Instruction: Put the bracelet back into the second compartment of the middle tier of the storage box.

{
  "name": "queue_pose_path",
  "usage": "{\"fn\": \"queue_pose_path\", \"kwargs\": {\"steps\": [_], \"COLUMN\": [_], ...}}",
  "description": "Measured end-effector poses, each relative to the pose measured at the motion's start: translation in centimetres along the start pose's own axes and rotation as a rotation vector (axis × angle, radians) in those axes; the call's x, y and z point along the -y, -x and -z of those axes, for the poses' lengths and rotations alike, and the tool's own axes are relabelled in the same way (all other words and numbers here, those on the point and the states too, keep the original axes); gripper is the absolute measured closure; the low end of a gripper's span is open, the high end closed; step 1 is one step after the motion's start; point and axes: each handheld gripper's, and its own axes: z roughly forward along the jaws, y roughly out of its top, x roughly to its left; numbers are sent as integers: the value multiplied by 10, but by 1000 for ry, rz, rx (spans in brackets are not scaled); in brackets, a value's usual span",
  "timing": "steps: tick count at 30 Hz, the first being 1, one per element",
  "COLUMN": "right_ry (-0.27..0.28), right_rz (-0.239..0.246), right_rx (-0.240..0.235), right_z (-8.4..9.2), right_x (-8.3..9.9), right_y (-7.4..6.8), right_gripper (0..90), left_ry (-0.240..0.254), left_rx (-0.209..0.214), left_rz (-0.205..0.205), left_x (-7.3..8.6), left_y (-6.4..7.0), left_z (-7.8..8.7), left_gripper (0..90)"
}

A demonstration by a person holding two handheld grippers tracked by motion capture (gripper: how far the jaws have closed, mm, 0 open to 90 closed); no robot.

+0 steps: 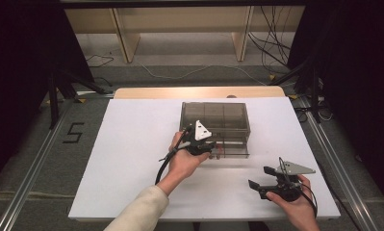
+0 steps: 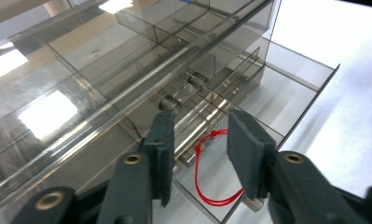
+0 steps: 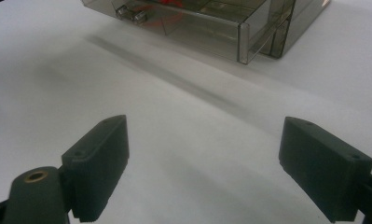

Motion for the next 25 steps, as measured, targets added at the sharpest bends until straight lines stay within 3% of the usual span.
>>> {"fn": "queue_pose_path", "kwargs": {"steps": [3, 6, 10, 12, 15, 19, 21, 25], "right_ry": [-3, -2, -2, -3, -4, -7, -5, -9], "right_rz": [-5, -6, -7, -5, -3, 4, 5, 4], "right_rx": [3, 1, 3, 3, 1, -3, -1, 0], "right_z": [0, 0, 1, 1, 0, -1, -1, -2], "right_x": [0, 0, 0, 1, 0, 0, 0, 0], "right_y": [0, 0, 0, 0, 0, -1, -1, -1], "right_gripper": [168, 168, 168, 168, 168, 168, 168, 168], "left_ry": [13, 19, 35, 49, 73, 101, 109, 87], "left_rx": [-6, -13, 4, 17, 40, 28, 29, 23], "left_rz": [20, 12, 3, -3, 32, 85, 119, 125], "left_x": [0, 1, 13, 29, 60, 102, 119, 139], "left_y": [-1, -2, -8, -13, -24, -35, -38, -37], "left_z": [7, 19, 45, 62, 88, 120, 131, 140], "left_gripper": [555, 452, 328, 286, 239, 186, 169, 159]}}
